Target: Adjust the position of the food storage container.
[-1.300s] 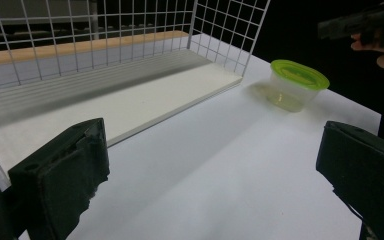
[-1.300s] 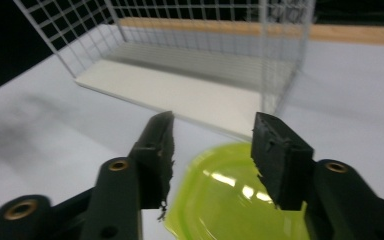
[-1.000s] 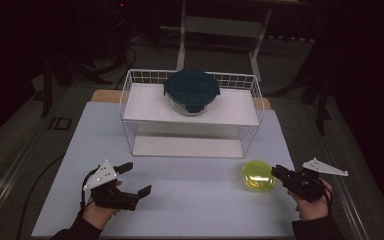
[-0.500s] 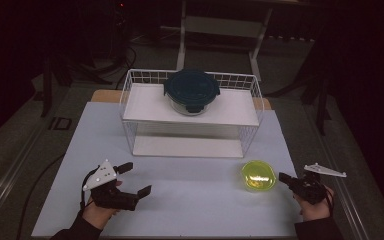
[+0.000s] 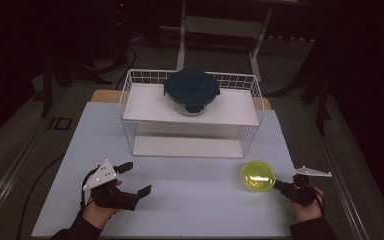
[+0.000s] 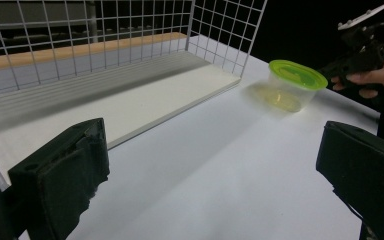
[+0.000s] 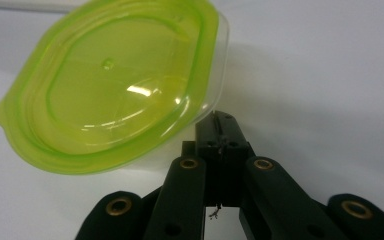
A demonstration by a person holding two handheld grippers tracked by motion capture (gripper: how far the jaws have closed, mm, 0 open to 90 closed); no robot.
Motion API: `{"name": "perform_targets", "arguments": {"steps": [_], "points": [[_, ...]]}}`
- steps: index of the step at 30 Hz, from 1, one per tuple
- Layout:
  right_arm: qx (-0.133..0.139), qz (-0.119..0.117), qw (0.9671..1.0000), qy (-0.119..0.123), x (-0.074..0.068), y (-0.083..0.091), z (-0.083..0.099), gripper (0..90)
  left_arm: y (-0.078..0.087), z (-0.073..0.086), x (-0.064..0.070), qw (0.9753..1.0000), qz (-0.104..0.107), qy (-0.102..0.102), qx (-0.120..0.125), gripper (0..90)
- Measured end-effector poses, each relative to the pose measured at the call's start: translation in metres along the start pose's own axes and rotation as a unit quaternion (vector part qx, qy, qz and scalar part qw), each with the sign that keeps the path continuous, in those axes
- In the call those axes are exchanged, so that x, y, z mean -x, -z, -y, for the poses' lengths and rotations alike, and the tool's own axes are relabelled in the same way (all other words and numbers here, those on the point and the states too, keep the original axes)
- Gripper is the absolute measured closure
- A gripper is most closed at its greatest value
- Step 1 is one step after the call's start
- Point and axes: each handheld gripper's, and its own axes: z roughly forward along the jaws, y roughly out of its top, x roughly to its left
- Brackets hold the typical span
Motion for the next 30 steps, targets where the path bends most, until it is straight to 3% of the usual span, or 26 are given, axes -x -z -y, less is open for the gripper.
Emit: {"name": "perform_targets", "arguments": {"steps": [19,26,30], "points": [[-0.032,-0.044,0.9980,0.033,-0.023,-0.020,-0.003,90.0,0.000,0.000,0.001,1.0000,0.001,0.000,0.001,0.3],[-0.022,-0.029,0.9989,0.029,-0.016,-0.017,-0.007,90.0,0.000,0.000,0.000,1.0000,0.002,0.002,0.001,0.3],[-0.035,-0.032,0.9980,0.042,-0.021,-0.024,-0.010,90.0,0.000,0.000,0.000,1.0000,0.002,0.001,0.002,0.3]]}}
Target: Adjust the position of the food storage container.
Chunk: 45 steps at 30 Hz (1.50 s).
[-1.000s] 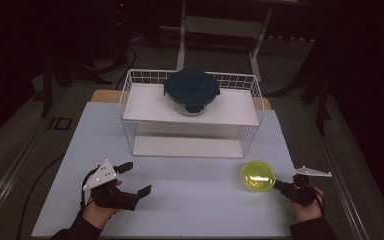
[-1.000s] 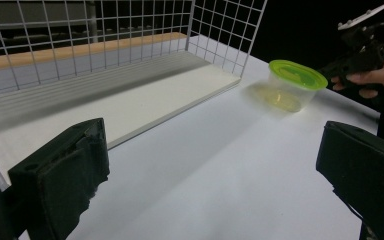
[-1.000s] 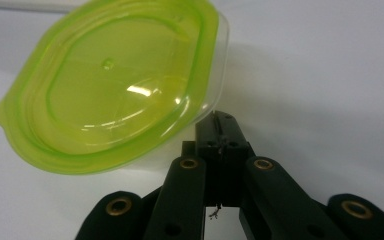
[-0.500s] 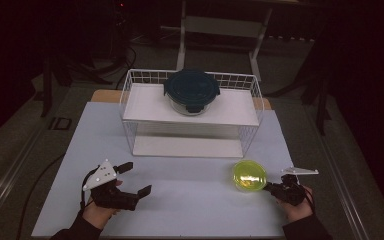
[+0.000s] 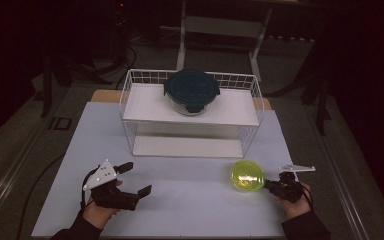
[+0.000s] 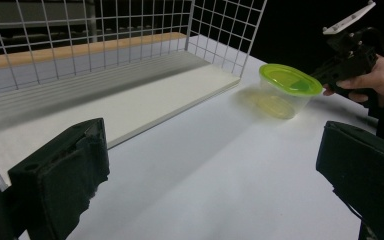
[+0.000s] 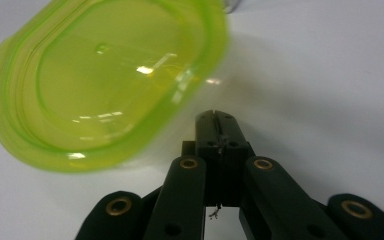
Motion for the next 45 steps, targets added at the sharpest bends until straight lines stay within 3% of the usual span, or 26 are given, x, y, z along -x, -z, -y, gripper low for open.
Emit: {"name": "perform_targets", "arguments": {"steps": [4,18,36,45], "points": [[-0.007,-0.008,0.9998,0.019,-0.006,-0.010,-0.004,90.0,0.001,0.000,-0.001,1.0000,-0.001,0.002,-0.001,0.3],[-0.019,-0.032,0.9985,0.040,-0.024,-0.030,-0.018,90.0,0.000,0.000,-0.001,1.0000,0.001,0.002,-0.001,0.3],[-0.034,-0.057,0.9947,0.079,-0.057,-0.057,-0.038,90.0,0.002,0.000,-0.001,1.0000,0.002,0.000,0.000,0.3],[-0.030,-0.051,0.9960,0.067,-0.052,-0.056,-0.039,90.0,0.003,0.000,0.000,1.0000,0.005,0.001,0.002,0.3]]}}
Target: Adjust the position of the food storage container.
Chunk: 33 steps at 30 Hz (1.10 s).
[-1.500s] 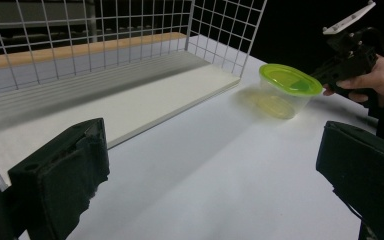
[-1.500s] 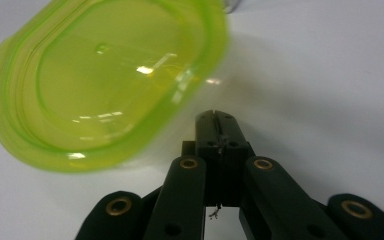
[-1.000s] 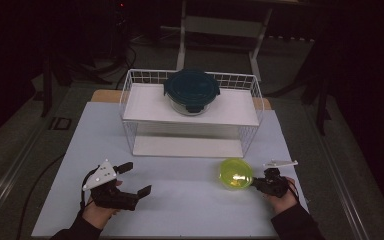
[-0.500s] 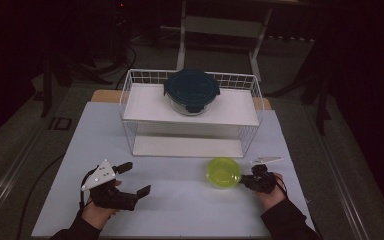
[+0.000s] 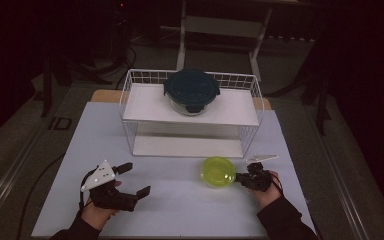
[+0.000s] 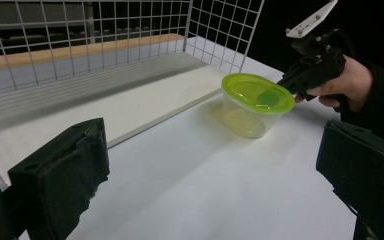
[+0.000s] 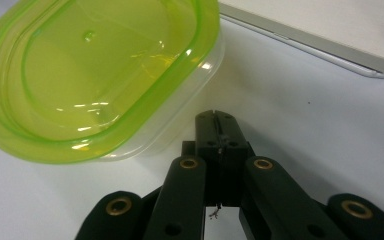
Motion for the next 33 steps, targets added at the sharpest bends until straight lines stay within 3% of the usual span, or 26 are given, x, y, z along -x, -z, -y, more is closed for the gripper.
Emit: {"name": "perform_targets", "arguments": {"steps": [33], "points": [[-0.015,-0.049,0.9977,0.045,-0.047,-0.049,-0.036,90.0,0.002,-0.001,0.002,1.0000,0.002,-0.005,0.005,0.3]]}}
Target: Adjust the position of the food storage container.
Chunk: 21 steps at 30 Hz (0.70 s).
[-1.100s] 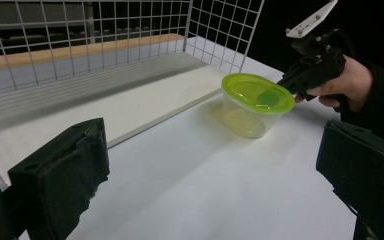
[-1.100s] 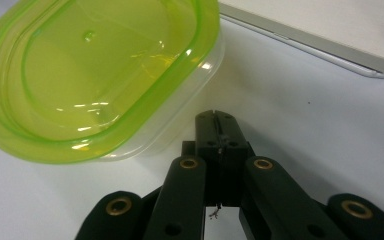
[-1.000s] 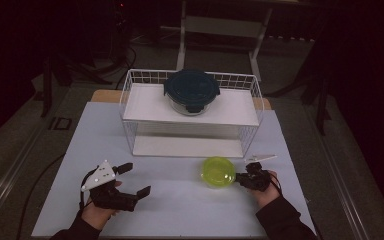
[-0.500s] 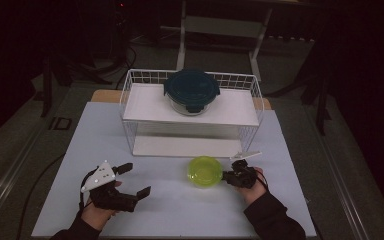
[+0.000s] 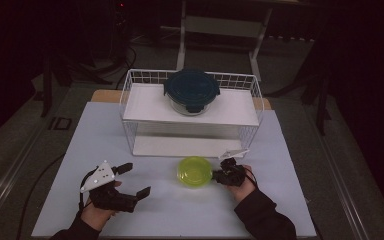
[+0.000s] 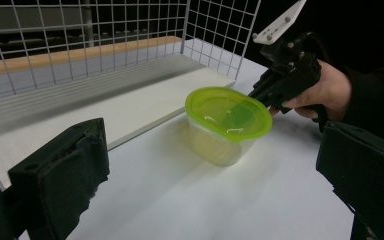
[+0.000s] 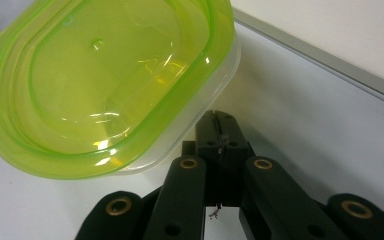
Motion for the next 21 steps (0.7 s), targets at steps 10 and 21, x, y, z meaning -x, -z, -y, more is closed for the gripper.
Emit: {"name": "perform_targets", "arguments": {"steps": [10,21], "points": [[-0.004,-0.012,0.9999,0.008,-0.010,-0.013,-0.009,90.0,0.000,0.000,0.000,1.0000,0.001,-0.002,0.000,0.3],[-0.009,-0.028,0.9995,0.010,-0.020,-0.016,-0.009,90.0,-0.001,0.000,0.000,1.0000,0.001,-0.003,-0.002,0.3]]}}
